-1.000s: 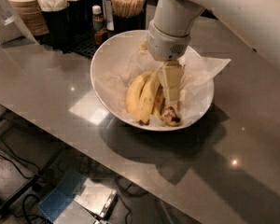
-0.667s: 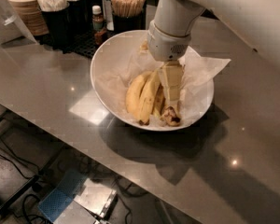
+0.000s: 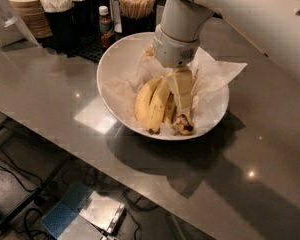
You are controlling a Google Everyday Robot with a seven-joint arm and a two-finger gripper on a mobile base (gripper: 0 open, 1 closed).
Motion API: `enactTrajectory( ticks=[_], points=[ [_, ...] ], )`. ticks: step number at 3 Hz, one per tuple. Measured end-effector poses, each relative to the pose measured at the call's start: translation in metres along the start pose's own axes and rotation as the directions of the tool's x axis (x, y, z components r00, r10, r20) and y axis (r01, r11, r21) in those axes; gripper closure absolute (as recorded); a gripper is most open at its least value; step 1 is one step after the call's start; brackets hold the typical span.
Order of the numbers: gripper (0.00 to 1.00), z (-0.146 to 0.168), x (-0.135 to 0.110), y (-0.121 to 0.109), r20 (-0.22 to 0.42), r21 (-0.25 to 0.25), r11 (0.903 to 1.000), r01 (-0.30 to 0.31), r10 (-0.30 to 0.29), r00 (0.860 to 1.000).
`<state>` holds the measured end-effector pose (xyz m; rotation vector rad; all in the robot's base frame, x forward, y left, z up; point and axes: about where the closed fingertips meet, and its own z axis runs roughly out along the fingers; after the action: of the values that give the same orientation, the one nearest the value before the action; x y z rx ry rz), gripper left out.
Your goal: Pick banana from white bowl
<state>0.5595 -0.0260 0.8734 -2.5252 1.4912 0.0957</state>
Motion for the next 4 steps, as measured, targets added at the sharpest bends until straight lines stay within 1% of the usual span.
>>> enactTrajectory(
  ticks=[1, 2, 4],
  points=[
    [0.0, 0.0, 0.0, 0.0, 0.0, 0.0, 1.0, 0.0, 0.0, 1.0],
    [0.18, 0.0, 0.0, 0.0, 0.0, 0.0, 1.0, 0.0, 0.0, 1.0],
    [0.65, 0.0001, 0.0, 0.0, 0.0, 0.0, 1.0, 0.0, 0.0, 1.0]
  ],
)
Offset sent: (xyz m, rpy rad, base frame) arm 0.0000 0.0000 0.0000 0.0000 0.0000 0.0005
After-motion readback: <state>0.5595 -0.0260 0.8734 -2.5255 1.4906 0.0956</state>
